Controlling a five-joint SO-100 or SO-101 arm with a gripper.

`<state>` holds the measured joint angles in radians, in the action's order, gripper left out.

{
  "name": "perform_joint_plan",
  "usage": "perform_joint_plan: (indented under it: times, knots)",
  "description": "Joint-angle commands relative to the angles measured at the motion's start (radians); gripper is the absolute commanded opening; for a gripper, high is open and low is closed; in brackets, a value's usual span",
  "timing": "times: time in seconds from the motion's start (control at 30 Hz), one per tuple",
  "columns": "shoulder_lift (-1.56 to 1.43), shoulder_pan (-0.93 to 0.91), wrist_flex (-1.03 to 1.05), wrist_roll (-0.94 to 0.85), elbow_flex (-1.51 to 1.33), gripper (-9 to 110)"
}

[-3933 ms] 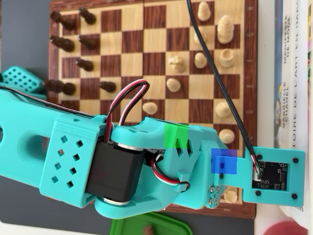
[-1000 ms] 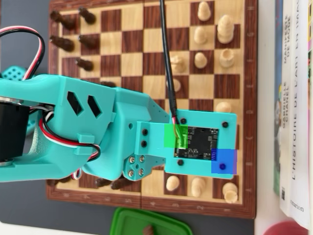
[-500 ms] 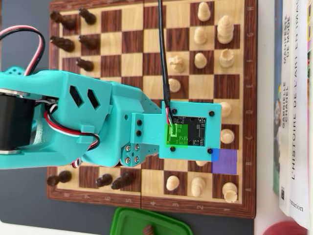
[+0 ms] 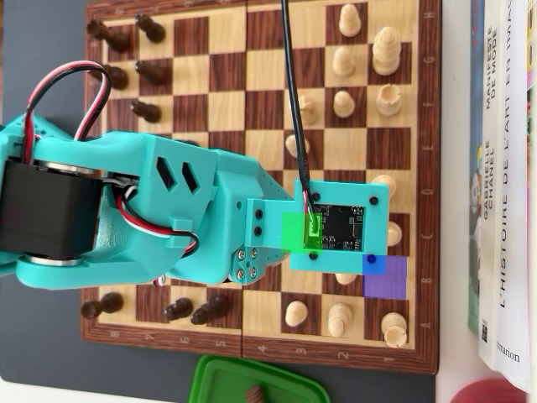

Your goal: Play chess

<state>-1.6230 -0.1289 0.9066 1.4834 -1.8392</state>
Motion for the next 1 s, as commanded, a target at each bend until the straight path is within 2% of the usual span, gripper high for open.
perform_joint_plan:
  times: [0.0,0.97]
  knots:
    - [-0.003,-0.012,-0.014,-0.003,0.020,4]
    - [0.011,-0.026,-0.014,-0.006,0.035,4]
